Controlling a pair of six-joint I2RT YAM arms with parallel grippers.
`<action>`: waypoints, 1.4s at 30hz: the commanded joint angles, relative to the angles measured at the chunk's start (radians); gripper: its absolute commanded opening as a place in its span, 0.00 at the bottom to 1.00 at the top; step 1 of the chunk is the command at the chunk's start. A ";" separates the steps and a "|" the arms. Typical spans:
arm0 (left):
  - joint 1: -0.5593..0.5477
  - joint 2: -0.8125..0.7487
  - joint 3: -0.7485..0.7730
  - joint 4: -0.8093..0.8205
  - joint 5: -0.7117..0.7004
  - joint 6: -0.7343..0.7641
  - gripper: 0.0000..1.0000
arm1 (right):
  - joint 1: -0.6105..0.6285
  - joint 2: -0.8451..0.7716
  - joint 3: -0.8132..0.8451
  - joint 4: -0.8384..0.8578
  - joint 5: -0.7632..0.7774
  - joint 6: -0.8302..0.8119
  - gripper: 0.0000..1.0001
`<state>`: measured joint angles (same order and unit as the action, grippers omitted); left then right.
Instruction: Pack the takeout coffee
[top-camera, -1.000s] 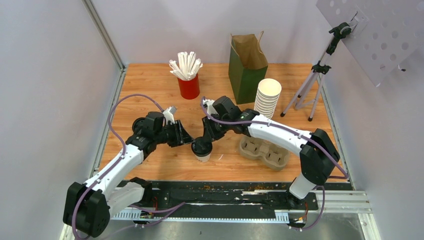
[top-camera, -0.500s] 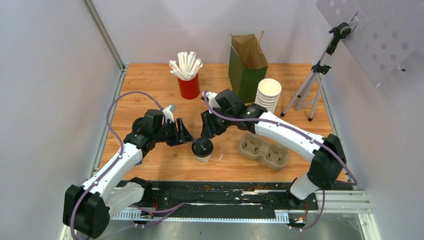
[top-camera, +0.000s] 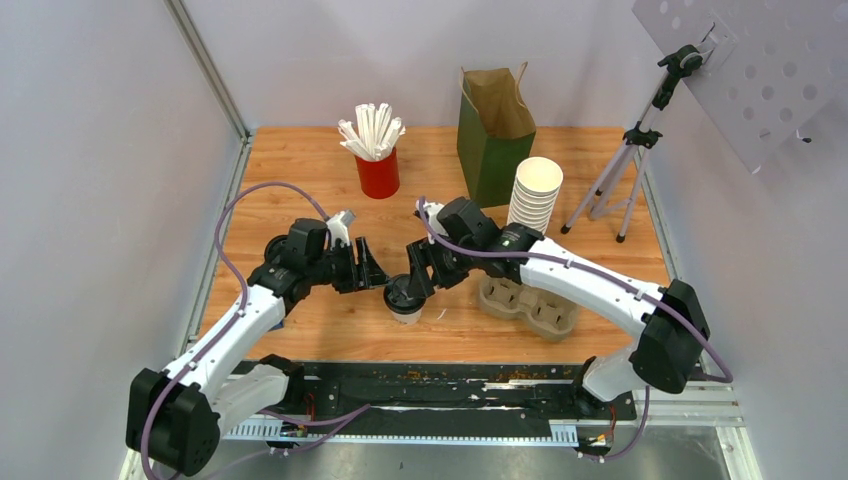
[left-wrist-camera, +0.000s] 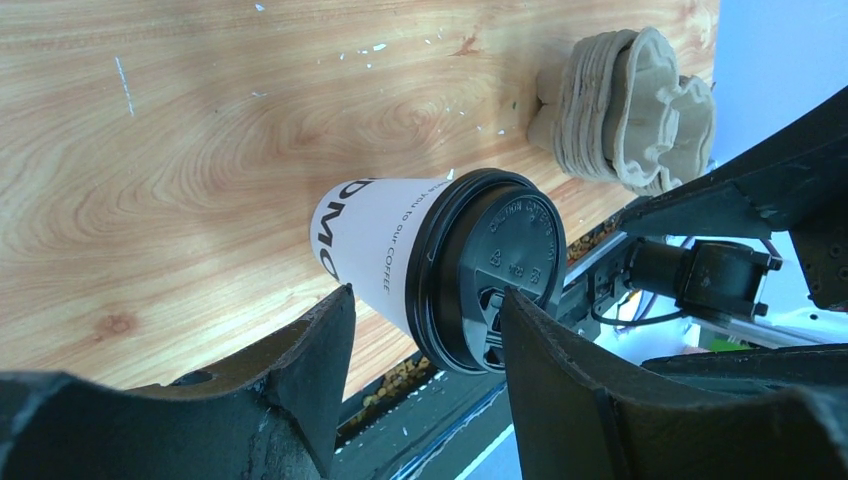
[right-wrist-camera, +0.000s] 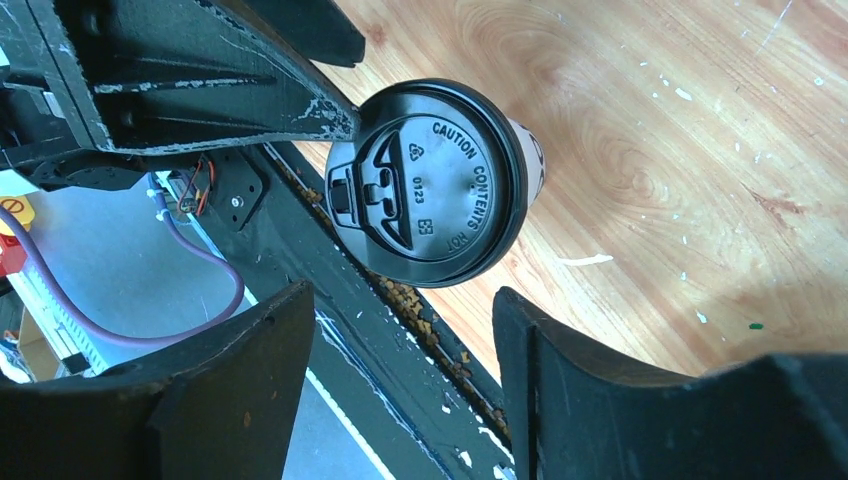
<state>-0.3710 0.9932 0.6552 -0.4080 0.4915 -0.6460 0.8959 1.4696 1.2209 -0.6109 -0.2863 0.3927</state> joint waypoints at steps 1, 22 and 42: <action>-0.002 -0.015 -0.004 0.031 0.031 0.013 0.64 | 0.006 0.013 0.037 0.038 0.021 0.014 0.65; -0.002 -0.081 -0.162 0.205 0.103 -0.157 0.63 | 0.026 0.120 0.179 0.000 0.105 -0.309 0.62; -0.003 0.034 -0.277 0.418 0.134 -0.246 0.44 | 0.021 0.117 -0.110 0.114 0.117 -0.140 0.42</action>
<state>-0.3706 0.9550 0.4026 -0.0456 0.6308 -0.8864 0.9142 1.5959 1.1992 -0.5060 -0.2066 0.2138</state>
